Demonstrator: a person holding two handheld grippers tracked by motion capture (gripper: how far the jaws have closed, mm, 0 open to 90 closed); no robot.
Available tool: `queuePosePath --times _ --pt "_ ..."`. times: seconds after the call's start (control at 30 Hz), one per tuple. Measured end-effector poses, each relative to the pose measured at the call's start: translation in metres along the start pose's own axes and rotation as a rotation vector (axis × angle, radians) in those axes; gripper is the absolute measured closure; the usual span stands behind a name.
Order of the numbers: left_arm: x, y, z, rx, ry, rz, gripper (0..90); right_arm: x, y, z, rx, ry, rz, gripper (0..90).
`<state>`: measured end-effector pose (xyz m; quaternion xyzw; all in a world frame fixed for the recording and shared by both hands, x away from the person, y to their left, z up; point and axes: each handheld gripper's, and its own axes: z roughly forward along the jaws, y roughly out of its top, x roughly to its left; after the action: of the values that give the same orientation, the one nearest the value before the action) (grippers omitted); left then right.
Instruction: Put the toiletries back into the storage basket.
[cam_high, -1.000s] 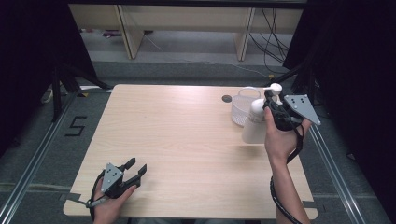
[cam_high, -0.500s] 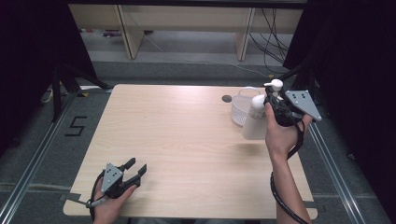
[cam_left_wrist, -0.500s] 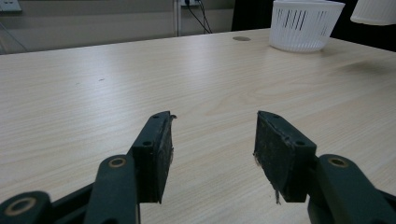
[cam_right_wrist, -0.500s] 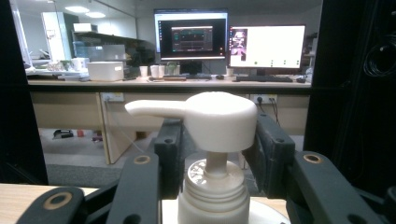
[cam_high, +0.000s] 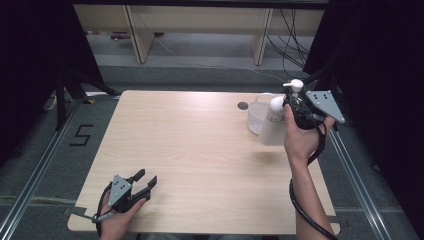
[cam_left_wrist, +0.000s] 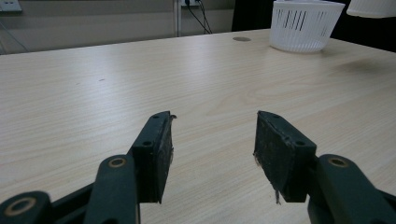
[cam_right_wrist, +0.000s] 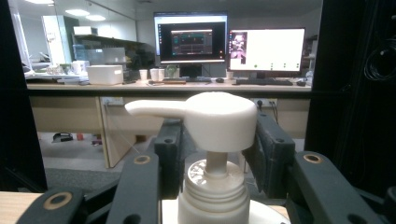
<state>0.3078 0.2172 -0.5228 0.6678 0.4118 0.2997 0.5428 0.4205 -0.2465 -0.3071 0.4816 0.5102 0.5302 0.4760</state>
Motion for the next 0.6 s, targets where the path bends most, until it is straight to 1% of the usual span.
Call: queuePosePath --times 0.07,0.1,0.13,0.17,0.23,0.3,0.37,0.4,0.43,0.47,0.6 --pt "0.000 0.000 0.000 0.000 0.000 0.000 46.0 -0.001 0.001 0.001 -0.002 0.000 -0.007 60.2" --pt "0.000 0.000 0.000 0.000 0.000 0.000 46.0 0.001 0.002 0.001 0.009 -0.001 0.012 60.2" --pt "0.000 0.000 0.000 0.000 0.000 0.000 46.0 0.000 0.002 0.002 -0.009 -0.003 0.000 60.2" --pt "0.000 0.000 0.000 0.000 0.000 0.001 46.0 -0.001 0.003 0.003 -0.012 -0.001 -0.010 60.2" --pt "0.000 0.000 0.000 0.000 0.000 0.001 46.0 0.000 0.004 0.004 -0.008 -0.003 0.006 60.2" --pt "0.000 0.000 0.000 0.000 0.000 0.002 46.0 0.000 0.005 0.005 -0.007 -0.005 0.001 60.2" --pt "0.000 0.000 0.000 0.001 0.001 0.003 46.0 0.000 0.005 0.007 -0.017 -0.004 0.008 60.2" --pt "0.000 0.000 0.000 0.000 0.001 0.002 46.0 0.000 0.005 0.007 -0.011 -0.009 0.003 60.2" --pt "0.000 0.000 0.000 0.000 0.002 0.002 46.0 0.000 0.005 0.008 -0.020 -0.008 0.000 60.2" --pt "0.000 0.000 0.000 0.001 0.002 0.003 46.0 -0.001 0.005 0.009 -0.015 -0.010 -0.004 60.2" --pt "0.000 0.000 0.000 0.001 0.002 0.003 46.0 -0.001 0.007 0.012 -0.021 -0.014 0.000 60.2"
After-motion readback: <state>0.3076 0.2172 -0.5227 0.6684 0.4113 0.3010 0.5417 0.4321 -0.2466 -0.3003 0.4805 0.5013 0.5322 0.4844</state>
